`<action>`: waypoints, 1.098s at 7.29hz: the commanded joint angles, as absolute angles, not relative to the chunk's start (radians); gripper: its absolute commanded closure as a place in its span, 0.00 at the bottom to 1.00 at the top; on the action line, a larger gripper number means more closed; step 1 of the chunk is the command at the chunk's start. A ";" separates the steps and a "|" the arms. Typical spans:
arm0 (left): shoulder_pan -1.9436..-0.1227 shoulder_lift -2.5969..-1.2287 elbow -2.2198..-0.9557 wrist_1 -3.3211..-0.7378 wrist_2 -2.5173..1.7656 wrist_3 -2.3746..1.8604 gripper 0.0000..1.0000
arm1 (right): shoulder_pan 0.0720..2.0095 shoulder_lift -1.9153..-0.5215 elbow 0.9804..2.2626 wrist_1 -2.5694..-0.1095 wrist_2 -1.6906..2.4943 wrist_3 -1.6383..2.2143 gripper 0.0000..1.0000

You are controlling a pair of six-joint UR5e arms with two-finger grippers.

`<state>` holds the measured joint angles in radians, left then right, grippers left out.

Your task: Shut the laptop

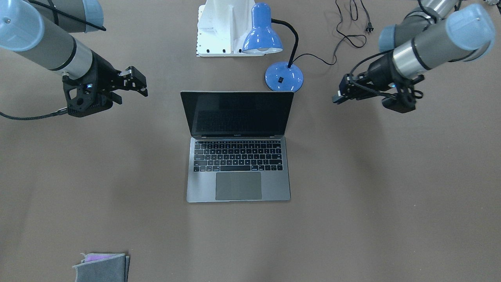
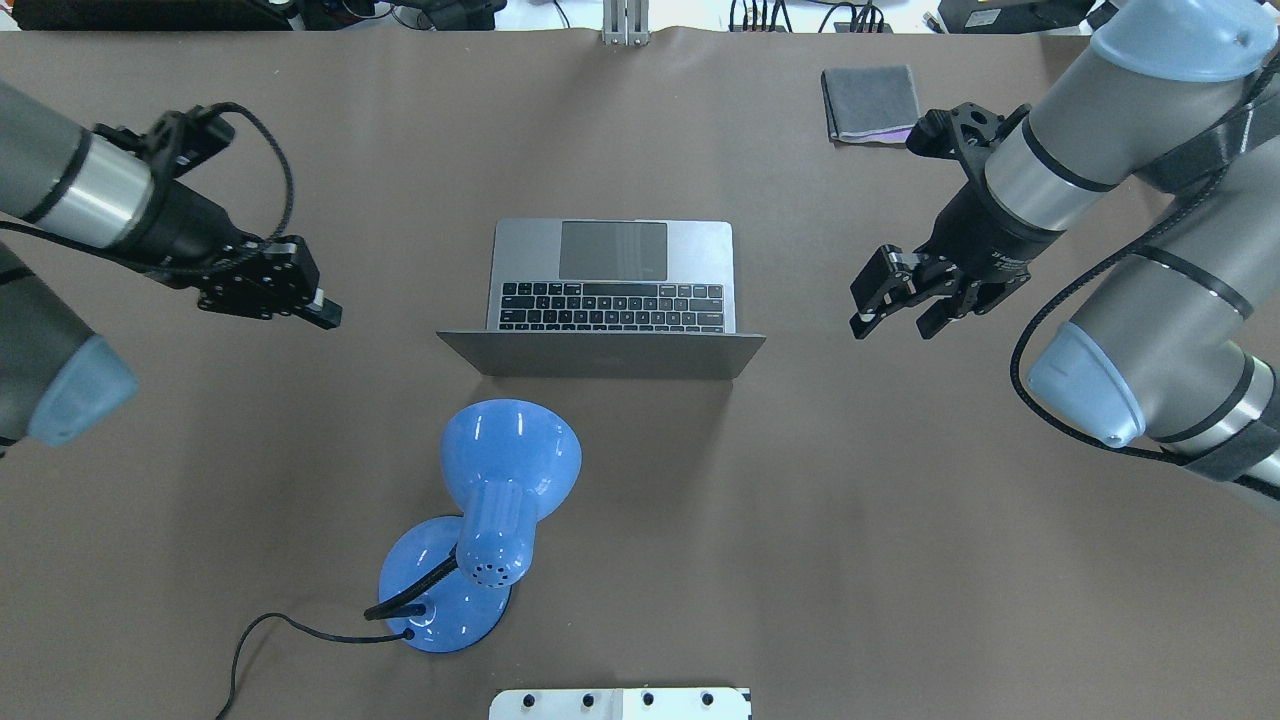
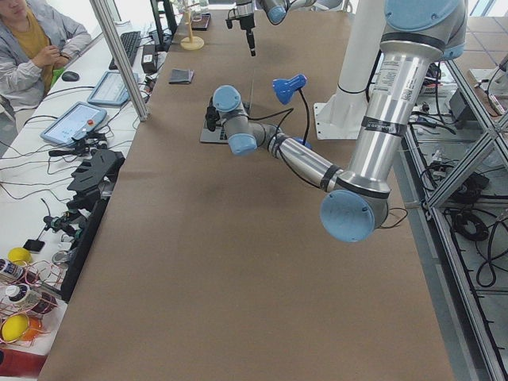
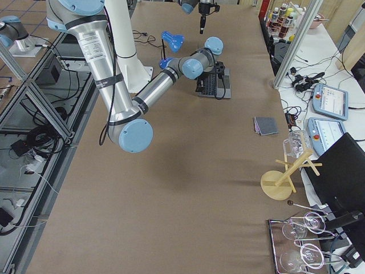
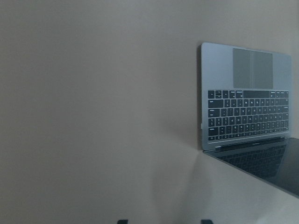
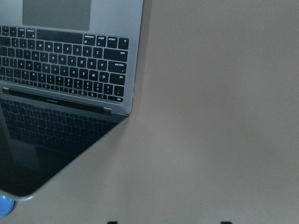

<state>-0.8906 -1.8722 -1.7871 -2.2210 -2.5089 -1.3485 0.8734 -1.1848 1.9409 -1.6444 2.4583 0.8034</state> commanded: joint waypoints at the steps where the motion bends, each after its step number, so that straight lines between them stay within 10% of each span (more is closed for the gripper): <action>1: -0.801 -1.893 -1.808 -2.223 -2.479 -1.410 1.00 | 0.833 -1.193 1.988 -1.644 2.462 0.883 1.00; 8: -0.719 -1.920 -1.839 -2.218 -2.476 -1.414 1.00 | 0.713 -1.114 2.023 -1.641 2.448 1.069 1.00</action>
<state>-0.7222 -1.9034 -1.8420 -2.2184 -2.4786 -1.4143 0.7178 -1.1397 2.0247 -1.6437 2.4533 1.0644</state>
